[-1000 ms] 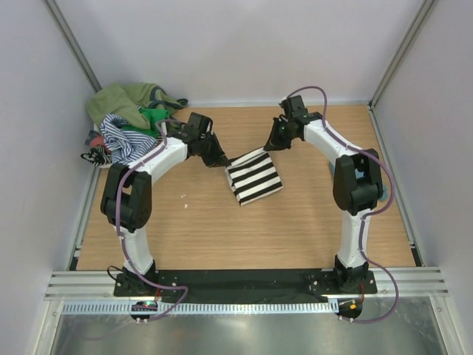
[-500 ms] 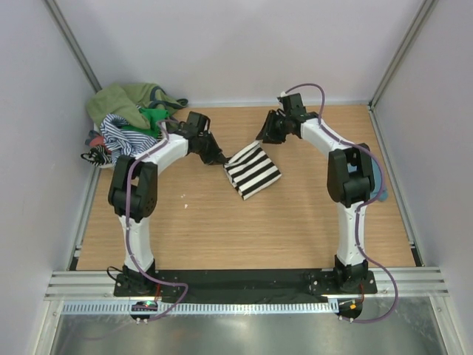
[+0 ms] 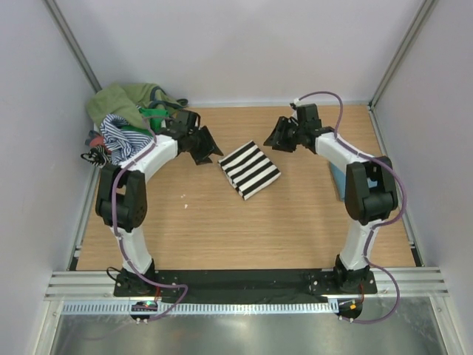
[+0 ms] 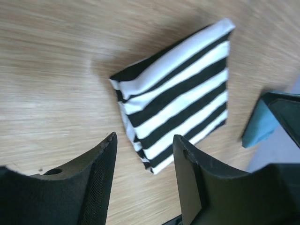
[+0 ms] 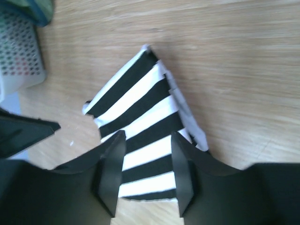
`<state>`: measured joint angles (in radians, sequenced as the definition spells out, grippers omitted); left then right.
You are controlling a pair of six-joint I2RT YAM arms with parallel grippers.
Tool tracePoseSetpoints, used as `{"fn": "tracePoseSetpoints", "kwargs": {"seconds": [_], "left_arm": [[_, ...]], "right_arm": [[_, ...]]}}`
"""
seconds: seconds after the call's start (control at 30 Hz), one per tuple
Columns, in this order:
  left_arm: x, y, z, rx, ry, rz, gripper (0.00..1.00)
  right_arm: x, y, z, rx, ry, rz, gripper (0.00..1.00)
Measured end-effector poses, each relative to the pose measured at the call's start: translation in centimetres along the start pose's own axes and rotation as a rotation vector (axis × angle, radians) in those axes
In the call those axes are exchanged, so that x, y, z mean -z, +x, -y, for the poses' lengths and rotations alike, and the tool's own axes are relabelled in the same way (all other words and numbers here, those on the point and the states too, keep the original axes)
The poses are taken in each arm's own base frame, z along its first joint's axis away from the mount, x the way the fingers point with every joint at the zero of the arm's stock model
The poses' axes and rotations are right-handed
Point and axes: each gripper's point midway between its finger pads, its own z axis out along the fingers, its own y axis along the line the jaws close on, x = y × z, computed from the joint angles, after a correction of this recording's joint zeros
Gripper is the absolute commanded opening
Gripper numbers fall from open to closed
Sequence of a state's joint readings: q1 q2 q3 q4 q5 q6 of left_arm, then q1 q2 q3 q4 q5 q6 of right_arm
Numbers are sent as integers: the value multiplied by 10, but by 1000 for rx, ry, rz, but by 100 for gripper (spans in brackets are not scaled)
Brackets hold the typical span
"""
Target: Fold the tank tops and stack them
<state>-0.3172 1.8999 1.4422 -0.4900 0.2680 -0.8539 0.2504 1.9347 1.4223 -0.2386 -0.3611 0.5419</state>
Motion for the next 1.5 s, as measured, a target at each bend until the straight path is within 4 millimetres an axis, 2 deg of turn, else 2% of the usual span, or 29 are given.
{"fn": "tracePoseSetpoints", "kwargs": {"seconds": [0.03,0.07,0.13,0.17,0.23,0.27,0.37,0.43,0.53,0.67,0.7,0.73,0.77,0.83,0.87,0.97,1.1,1.23,1.33,1.4,1.5], "left_arm": [[8,-1,6,-12,14,15,51],[14,-2,13,-26,32,28,48],[22,-1,26,-53,60,40,45],[23,1,34,-70,78,37,40],[20,7,49,-94,108,19,33],[17,10,55,-103,122,6,26],[-1,19,64,-116,148,-39,19],[-18,23,59,-108,136,-68,18],[-50,26,39,-81,89,-114,17],[-91,22,13,-39,36,-158,14],[-95,21,12,-26,48,-177,16],[-95,19,14,-23,57,-182,19],[-94,16,15,-30,60,-175,26],[-91,10,19,-50,70,-156,35],[-89,7,20,-59,74,-149,41],[-79,3,29,-95,90,-125,45],[-49,8,48,-160,120,-80,43],[-8,39,75,-231,183,-52,36],[13,72,90,-255,247,-47,28],[16,92,88,-253,262,-64,27],[5,113,74,-228,252,-91,24]], "right_arm": [[9,0,-6,8,-21,9,41],[17,-1,-13,17,-46,18,31],[30,-2,-26,34,-107,35,22],[34,1,-32,36,-135,32,15],[37,7,-38,36,-185,18,11],[37,14,-39,28,-207,1,8],[31,42,-32,-13,-247,-66,5],[25,60,-23,-49,-257,-111,4],[10,82,-6,-114,-258,-161,2],[-9,113,33,-241,-217,-218,2],[-9,117,34,-262,-229,-231,2],[-8,116,35,-264,-233,-225,4],[-7,113,35,-257,-230,-213,6],[-5,111,35,-242,-221,-197,10],[-4,110,36,-236,-213,-191,16],[6,110,35,-212,-190,-178,23],[24,98,25,-159,-183,-137,20],[29,70,6,-122,-209,-105,8],[27,38,-14,-94,-257,-61,3],[22,17,-28,-85,-295,-38,2],[8,-5,-38,-96,-341,-21,1]]}}
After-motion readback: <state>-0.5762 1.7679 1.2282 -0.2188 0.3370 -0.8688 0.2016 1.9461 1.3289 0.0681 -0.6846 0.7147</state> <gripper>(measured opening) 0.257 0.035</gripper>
